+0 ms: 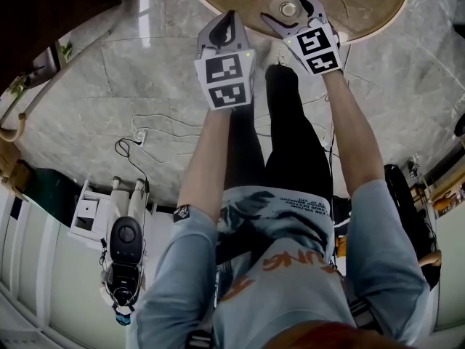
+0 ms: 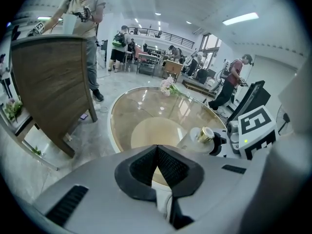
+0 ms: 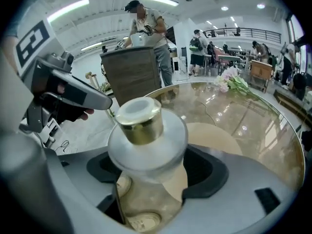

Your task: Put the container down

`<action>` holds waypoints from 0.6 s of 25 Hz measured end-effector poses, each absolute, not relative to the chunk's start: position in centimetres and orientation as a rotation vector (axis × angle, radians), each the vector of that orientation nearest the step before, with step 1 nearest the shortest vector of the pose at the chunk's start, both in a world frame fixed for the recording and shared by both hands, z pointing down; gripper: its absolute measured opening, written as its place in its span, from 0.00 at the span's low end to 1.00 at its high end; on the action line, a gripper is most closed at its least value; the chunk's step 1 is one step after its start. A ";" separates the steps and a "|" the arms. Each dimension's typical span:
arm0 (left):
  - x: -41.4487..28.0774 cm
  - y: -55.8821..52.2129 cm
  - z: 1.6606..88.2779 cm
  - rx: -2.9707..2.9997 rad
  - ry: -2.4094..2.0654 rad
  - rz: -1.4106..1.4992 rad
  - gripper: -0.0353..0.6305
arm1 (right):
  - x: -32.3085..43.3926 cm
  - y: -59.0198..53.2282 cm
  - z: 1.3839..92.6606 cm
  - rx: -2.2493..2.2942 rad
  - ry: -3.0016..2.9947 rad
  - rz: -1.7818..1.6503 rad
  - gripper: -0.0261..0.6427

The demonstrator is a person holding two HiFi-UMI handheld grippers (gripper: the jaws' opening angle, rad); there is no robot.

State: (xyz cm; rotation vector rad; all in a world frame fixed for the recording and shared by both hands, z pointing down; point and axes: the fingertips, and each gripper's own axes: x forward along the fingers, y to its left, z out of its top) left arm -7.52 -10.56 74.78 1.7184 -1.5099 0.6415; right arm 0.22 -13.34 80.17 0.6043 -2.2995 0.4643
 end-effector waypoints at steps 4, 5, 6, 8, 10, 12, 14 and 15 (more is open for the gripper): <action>-7.1 -10.7 73.4 1.714 -1.535 0.615 0.09 | 2.2 -12.6 78.3 0.642 -2.303 0.557 0.59; -7.2 -10.7 72.9 1.708 -1.545 0.606 0.09 | 2.6 -12.5 77.6 0.653 -2.305 0.573 0.57; -7.3 -10.8 72.1 1.702 -1.558 0.591 0.09 | 3.2 -12.3 76.8 0.669 -2.308 0.590 0.55; -7.2 -10.8 70.2 1.692 -1.586 0.557 0.09 | 4.6 -11.8 74.7 0.712 -2.309 0.648 0.47; -7.2 -10.6 67.8 1.678 -1.624 0.520 0.09 | 6.5 -11.4 72.1 0.775 -2.303 0.742 0.30; -7.8 -11.3 64.8 1.670 -1.684 0.479 0.09 | 8.5 -12.3 69.0 0.857 -2.306 0.801 0.15; -8.2 -12.2 61.4 1.683 -1.732 0.450 0.09 | 10.3 -13.8 65.5 0.949 -2.319 0.829 0.06; -7.9 -12.5 59.7 1.698 -1.741 0.442 0.09 | 11.0 -14.3 63.7 0.991 -2.330 0.849 0.06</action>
